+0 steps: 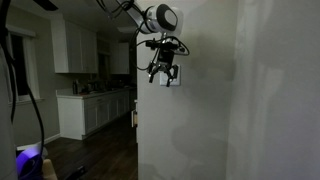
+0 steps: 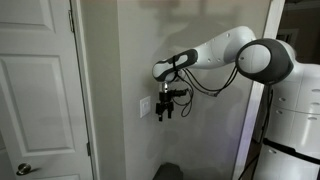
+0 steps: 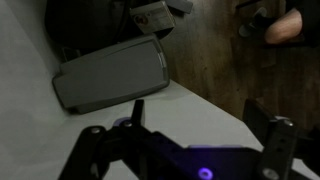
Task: Turn on the left light switch
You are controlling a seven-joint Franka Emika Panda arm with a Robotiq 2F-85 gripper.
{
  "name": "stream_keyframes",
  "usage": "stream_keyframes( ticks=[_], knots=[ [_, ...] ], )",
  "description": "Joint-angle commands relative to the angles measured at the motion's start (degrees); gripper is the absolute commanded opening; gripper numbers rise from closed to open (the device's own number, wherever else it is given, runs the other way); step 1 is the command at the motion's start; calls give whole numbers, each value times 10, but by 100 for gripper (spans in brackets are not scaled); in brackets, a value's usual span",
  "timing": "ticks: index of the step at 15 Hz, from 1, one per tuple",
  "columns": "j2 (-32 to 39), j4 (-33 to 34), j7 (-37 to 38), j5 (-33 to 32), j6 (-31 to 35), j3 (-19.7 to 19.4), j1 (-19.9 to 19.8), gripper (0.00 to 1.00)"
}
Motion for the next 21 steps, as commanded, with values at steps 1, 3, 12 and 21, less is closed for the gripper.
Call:
stream_keyframes(
  ticks=[1, 3, 12, 21],
  knots=[
    [-17, -16, -31, 18, 10, 1, -12, 100],
    [-45, -41, -45, 15, 24, 0, -14, 100],
    [-167, -174, -97, 30, 212, -20, -5, 75],
    [-174, -205, -158, 88, 334, -37, 25, 20]
  ],
)
